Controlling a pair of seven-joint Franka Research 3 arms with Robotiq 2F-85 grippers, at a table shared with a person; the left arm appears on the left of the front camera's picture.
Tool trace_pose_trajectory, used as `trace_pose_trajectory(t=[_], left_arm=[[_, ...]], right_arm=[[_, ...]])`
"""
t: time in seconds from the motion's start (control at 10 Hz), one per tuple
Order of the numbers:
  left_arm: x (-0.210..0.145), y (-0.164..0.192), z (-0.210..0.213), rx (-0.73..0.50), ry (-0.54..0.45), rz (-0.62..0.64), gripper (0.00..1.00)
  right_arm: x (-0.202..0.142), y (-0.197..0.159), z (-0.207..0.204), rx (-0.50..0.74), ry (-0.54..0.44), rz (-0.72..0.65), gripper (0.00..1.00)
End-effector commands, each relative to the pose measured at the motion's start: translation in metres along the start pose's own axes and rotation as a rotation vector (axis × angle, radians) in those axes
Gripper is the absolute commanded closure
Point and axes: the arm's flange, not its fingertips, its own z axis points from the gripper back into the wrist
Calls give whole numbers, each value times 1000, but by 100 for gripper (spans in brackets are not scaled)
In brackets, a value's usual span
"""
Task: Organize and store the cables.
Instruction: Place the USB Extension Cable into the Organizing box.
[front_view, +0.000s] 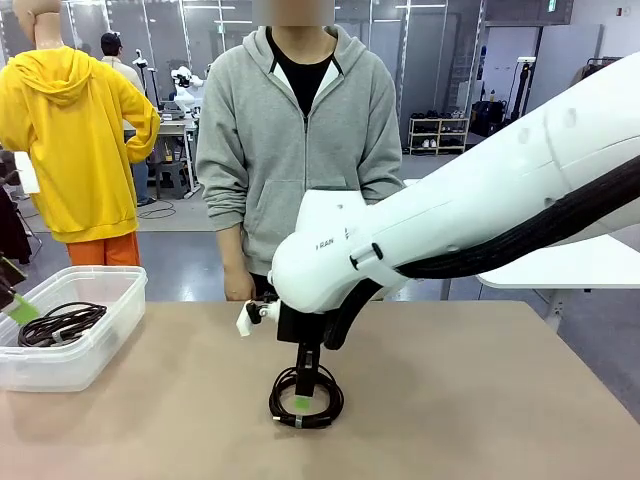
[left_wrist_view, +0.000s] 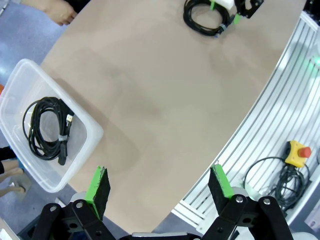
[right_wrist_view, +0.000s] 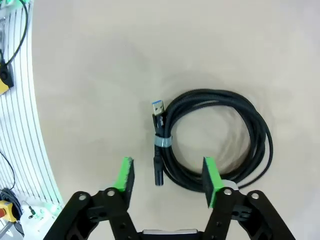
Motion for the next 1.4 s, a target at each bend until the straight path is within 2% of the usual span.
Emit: trace_pose_trajectory(t=[0.0,0.1,0.2,0.6,0.8,1.0,1.3], left_arm=[[23,8,-34,-18,9,-49,0],[28,15,-53,-30,25,-78,0],[56,6,-72,-46,53,-116,0],[168,-48,-140,-66,123,-277,0],[228,-82,-177,-75,167,-356,0],[279,-115,-224,-105,185,-414,0],[324,-157,-281,-171,174,-543,0]], right_arm=[[-40,14,23,-25,-90,3,0],[-63,17,39,-29,-138,-12,8],[-93,23,56,-25,-197,-22,0],[-219,46,114,-66,-390,-98,0],[-278,62,130,-106,-465,-119,0],[-345,84,149,-107,-580,-110,0],[-432,111,174,-168,-705,-223,0]])
